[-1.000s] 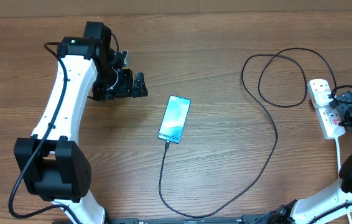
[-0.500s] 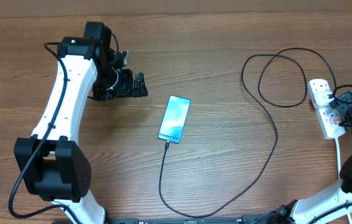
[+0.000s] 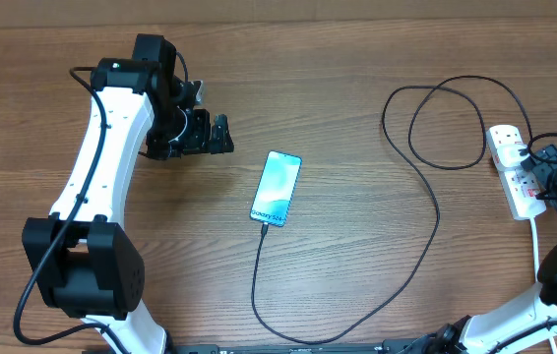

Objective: Plug charger to phone and switch on socket
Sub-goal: 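Press the power strip's orange switch down with the right gripper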

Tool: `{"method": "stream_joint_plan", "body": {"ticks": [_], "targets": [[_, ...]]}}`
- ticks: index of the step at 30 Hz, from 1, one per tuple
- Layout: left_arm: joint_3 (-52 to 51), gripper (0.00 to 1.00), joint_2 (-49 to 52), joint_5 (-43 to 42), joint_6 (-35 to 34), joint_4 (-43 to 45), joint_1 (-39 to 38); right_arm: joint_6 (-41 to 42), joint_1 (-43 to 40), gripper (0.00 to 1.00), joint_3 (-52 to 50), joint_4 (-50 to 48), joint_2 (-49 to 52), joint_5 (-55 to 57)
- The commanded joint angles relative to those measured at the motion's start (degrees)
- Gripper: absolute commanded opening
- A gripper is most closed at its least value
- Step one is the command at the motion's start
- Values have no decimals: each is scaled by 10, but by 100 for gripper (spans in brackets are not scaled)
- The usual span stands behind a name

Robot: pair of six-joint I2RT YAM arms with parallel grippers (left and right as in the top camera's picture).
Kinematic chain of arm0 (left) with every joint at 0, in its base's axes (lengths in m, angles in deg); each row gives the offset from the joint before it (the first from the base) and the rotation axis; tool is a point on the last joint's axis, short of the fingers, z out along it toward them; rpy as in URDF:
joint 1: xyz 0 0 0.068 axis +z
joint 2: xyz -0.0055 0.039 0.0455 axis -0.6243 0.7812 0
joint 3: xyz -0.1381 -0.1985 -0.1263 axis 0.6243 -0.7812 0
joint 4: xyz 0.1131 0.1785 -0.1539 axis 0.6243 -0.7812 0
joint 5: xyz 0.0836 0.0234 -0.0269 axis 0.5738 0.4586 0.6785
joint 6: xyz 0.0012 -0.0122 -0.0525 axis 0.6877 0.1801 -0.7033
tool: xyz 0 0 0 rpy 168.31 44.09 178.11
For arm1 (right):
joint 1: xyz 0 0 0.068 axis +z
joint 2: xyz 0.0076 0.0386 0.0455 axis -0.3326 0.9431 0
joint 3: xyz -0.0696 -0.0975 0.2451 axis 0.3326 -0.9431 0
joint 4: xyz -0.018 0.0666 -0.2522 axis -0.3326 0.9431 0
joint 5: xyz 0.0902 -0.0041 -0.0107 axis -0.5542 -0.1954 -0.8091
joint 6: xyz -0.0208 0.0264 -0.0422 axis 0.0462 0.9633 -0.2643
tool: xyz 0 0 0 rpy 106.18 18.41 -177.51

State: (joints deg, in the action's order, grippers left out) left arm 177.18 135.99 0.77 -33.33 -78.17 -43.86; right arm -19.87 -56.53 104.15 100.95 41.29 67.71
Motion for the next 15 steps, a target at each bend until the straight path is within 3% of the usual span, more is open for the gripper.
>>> {"method": "stream_joint_plan", "body": {"ticks": [1, 15], "targets": [[0, 99, -6, 1, -3, 0, 1, -19, 10, 100, -19, 30, 19, -33], [0, 100, -6, 1, -3, 0, 1, -21, 10, 100, -19, 40, 19, -33]]}}
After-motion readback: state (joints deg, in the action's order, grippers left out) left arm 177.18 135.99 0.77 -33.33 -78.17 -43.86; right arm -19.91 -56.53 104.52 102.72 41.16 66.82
